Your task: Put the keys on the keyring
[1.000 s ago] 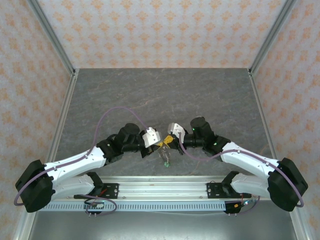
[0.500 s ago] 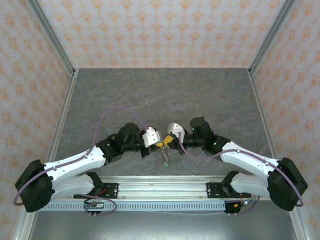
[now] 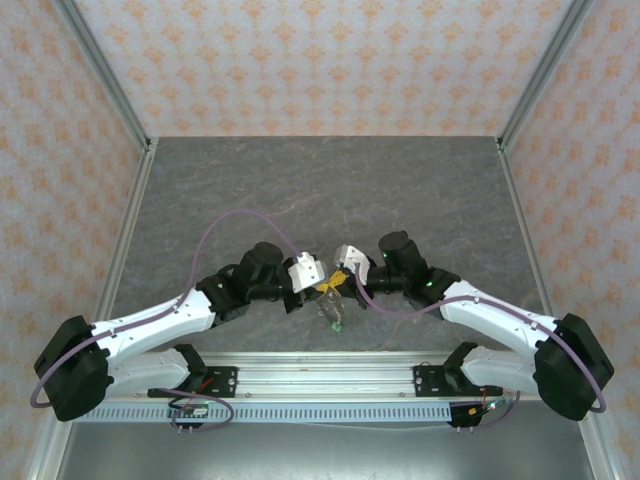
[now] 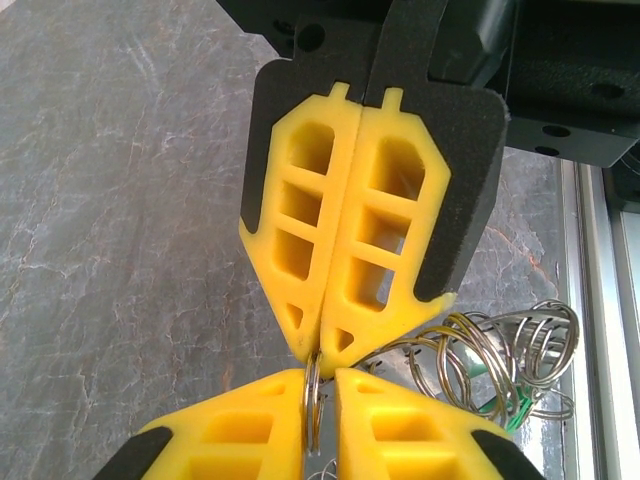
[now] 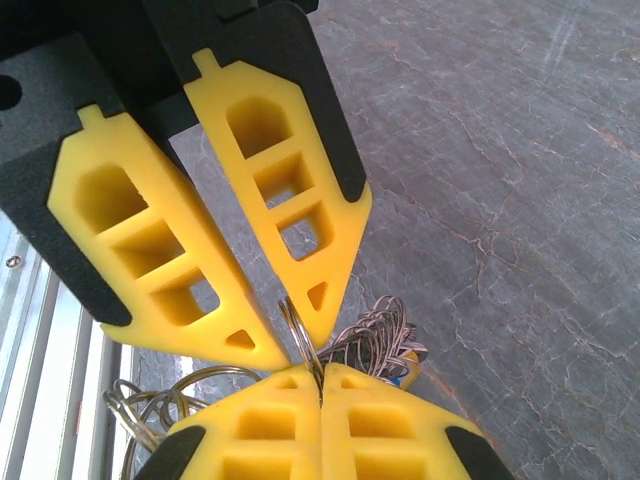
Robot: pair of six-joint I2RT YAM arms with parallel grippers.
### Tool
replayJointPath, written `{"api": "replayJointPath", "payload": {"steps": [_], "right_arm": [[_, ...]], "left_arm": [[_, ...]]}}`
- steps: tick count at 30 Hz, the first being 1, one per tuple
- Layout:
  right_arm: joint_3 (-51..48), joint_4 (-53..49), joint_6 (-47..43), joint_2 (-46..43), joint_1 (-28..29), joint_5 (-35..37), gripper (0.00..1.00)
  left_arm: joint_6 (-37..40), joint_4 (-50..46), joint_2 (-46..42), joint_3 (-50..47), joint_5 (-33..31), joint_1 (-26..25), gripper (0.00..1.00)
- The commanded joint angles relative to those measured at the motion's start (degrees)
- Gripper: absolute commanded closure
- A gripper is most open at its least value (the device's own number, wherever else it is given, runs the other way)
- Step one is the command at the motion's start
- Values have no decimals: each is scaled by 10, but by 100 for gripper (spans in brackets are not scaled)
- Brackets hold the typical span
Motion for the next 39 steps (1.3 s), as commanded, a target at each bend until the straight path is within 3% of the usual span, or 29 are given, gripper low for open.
{"api": "replayJointPath", "payload": {"steps": [1,39], "right_arm": [[26,27,-11,1,3,-22,100],[8,28,-21,-12,3,-7,100]], "left_arm": [[11,-16,7,16,-7,-2,88],[-12,-20,11,14,-27,-3,83]]}}
